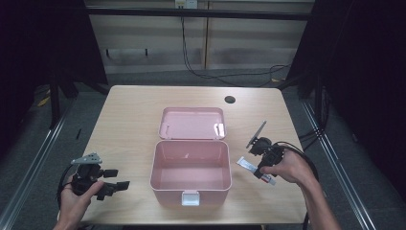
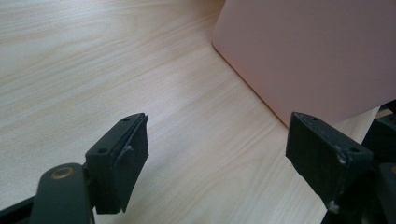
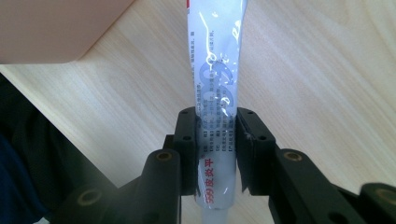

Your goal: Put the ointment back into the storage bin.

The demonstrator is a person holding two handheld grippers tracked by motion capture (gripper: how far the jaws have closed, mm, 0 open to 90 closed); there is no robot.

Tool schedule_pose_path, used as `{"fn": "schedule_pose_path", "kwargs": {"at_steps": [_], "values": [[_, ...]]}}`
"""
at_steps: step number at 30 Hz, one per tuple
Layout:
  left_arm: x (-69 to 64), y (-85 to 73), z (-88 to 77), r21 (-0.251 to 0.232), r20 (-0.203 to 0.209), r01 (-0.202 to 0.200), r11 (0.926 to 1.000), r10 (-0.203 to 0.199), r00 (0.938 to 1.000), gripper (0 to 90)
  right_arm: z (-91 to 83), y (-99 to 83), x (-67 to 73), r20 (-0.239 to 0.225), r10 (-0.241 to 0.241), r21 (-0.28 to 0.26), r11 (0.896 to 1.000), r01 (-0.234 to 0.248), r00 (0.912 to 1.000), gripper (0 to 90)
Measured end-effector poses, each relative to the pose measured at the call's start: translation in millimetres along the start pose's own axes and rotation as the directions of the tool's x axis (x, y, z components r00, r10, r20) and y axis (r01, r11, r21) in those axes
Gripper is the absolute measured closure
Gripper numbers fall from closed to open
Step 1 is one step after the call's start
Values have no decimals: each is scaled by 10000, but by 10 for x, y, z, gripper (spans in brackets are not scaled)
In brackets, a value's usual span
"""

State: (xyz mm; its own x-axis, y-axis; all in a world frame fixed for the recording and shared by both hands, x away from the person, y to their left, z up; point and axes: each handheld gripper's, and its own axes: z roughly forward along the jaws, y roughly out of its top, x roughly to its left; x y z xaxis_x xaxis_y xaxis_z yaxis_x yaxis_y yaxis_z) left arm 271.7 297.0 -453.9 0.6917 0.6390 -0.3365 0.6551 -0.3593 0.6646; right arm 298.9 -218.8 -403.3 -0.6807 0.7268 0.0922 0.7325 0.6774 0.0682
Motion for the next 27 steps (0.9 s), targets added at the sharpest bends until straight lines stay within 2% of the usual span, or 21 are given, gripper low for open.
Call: {"fn": "schedule_pose_path", "kwargs": {"at_steps": [5, 10, 13, 15, 17, 19, 24, 27], "values": [[-7, -2, 8, -8, -34, 10, 10000, -10, 10000, 210, -56, -38, 27, 4, -404, -47, 9992, 404, 9992, 716], [-8, -2, 8, -31, -44, 37, 10000, -37, 10000, 210, -80, -72, 41, -118, -585, -152, 9982, 583, 9982, 717], [-4, -1, 7, -25, -44, 18, 10000, -18, 10000, 210, -116, -88, 29, -256, -580, -286, 9980, 572, 9980, 716], [-4, 1, 8, -28, -21, 35, 10000, -35, 10000, 210, -150, -91, 23, -284, -404, -376, 9985, 393, 9988, 715], [-5, 0, 8, -54, -30, 42, 10000, -43, 10000, 210, -179, -100, 22, -355, -625, -397, 9973, 611, 9974, 715], [-3, 0, 7, -37, -19, 17, 10000, -17, 10000, 210, -219, -106, 20, -461, -655, -508, 9967, 632, 9968, 716], [-3, 0, 5, -29, -8, 11, 10000, -12, 10000, 210, -313, -105, -3, -334, -342, -587, 9978, 322, 9989, 716], [0, 1, 3, -3, 18, 12, 10000, -12, 10000, 210, -381, -106, 0, -398, -446, -707, 9966, 417, 9982, 716]]}}
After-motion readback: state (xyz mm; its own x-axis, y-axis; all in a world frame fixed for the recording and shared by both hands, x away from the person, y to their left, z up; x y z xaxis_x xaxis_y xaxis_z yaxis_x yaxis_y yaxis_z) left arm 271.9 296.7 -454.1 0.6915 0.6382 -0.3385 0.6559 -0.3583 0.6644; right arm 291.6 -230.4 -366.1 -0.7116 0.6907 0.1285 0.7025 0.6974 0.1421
